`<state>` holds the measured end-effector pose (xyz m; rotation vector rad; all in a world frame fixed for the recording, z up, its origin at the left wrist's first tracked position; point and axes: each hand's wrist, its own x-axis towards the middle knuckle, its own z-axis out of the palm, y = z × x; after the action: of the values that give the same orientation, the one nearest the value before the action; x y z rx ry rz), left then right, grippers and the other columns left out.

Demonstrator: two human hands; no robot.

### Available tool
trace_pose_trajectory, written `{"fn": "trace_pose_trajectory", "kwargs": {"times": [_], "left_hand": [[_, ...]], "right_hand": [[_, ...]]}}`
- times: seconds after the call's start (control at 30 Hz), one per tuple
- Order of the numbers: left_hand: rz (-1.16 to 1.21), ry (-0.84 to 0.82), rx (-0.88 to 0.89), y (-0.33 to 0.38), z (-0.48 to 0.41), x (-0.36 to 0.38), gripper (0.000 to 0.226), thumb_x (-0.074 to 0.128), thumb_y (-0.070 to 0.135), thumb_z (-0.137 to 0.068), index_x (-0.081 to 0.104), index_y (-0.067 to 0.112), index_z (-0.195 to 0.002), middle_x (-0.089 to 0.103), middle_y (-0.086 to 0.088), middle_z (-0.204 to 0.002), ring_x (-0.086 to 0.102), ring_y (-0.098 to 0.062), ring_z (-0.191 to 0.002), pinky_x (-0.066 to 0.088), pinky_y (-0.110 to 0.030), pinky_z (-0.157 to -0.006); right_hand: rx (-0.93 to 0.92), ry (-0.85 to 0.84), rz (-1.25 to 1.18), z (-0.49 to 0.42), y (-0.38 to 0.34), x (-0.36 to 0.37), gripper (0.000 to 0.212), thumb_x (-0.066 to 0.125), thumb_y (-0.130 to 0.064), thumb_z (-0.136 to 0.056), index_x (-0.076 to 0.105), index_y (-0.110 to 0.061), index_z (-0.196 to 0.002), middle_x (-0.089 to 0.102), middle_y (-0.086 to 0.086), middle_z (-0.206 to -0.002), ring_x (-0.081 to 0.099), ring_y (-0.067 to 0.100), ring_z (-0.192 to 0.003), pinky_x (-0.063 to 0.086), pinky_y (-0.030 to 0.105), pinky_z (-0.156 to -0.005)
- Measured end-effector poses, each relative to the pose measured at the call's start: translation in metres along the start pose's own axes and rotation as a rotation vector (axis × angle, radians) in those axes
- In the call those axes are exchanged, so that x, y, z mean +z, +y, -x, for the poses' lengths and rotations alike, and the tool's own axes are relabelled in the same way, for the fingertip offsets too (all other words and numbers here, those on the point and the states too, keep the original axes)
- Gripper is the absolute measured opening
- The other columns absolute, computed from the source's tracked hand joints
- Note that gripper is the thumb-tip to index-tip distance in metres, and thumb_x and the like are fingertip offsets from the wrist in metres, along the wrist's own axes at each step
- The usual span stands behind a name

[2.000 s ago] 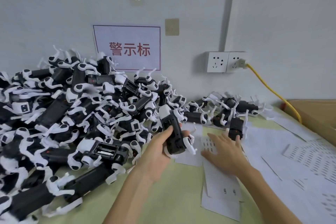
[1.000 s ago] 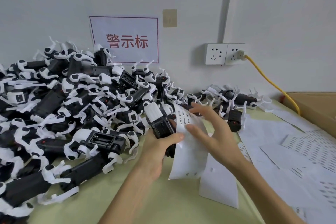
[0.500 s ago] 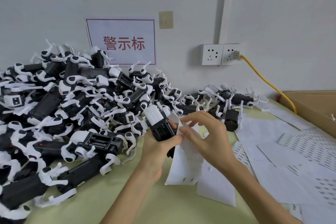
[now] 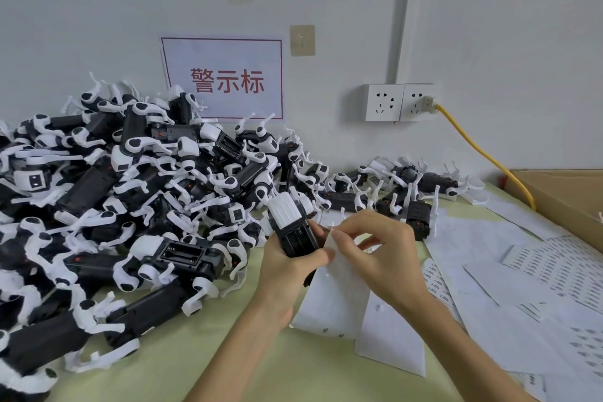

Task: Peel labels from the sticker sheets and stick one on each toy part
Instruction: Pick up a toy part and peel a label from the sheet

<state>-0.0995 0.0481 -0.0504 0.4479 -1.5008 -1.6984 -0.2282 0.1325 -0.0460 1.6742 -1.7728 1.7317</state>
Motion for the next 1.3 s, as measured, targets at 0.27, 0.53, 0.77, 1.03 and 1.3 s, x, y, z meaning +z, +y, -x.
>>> {"fn": "trace_pose_trajectory", "kwargs": {"times": [0.27,0.53,0.77,1.03,1.3], "left_hand": [[-0.048,-0.074,-0.011,-0.003,-0.001,-0.004,0.024,0.075,0.009,-0.062,0.068,0.029,-0.074,0.057,0.005,-0.069,0.053,-0.014,-0.067,0.045,-0.024,-0.061],[0.061,0.007,-0.132,-0.003,-0.002,-0.006,0.024,0.079,0.010,-0.058,0.074,0.030,-0.071,0.075,0.004,-0.093,0.067,-0.017,-0.081,0.051,-0.036,-0.077],[0.128,0.400,-0.208,-0.007,-0.013,-0.016,0.015,0.082,0.018,-0.085,0.071,0.020,-0.096,0.078,0.006,-0.082,0.073,-0.008,-0.076,0.053,-0.023,-0.066],[0.234,0.472,-0.122,0.006,-0.020,-0.033,0.027,0.058,0.023,-0.097,0.068,0.007,-0.116,0.072,-0.017,-0.113,0.064,-0.022,-0.096,0.045,-0.030,-0.074],[-0.159,0.095,0.041,0.006,-0.007,-0.014,0.014,0.078,0.021,-0.077,0.080,0.034,-0.082,0.079,-0.004,-0.094,0.073,-0.022,-0.090,0.057,-0.025,-0.073]], "right_hand": [[0.043,-0.050,-0.003,-0.001,0.001,-0.004,0.015,0.069,-0.013,-0.084,0.077,-0.024,-0.079,0.072,-0.020,-0.081,0.069,0.007,-0.079,0.050,0.014,-0.060],[0.149,0.053,0.000,-0.007,0.009,-0.005,0.019,0.069,-0.006,-0.091,0.074,-0.023,-0.084,0.071,-0.016,-0.079,0.067,0.009,-0.074,0.053,0.020,-0.066],[0.306,0.145,-0.331,-0.015,0.017,-0.017,0.023,0.063,0.005,-0.095,0.076,-0.015,-0.094,0.076,0.004,-0.080,0.071,0.017,-0.071,0.056,0.024,-0.070],[0.299,0.014,-0.409,-0.012,0.010,-0.011,0.047,0.053,0.017,-0.089,0.075,-0.020,-0.107,0.072,0.006,-0.094,0.075,0.025,-0.081,0.057,0.027,-0.076],[0.210,-0.114,-0.261,-0.006,0.006,-0.007,0.042,0.064,0.006,-0.091,0.067,-0.023,-0.120,0.072,-0.001,-0.091,0.073,0.022,-0.080,0.056,0.027,-0.075]]}}
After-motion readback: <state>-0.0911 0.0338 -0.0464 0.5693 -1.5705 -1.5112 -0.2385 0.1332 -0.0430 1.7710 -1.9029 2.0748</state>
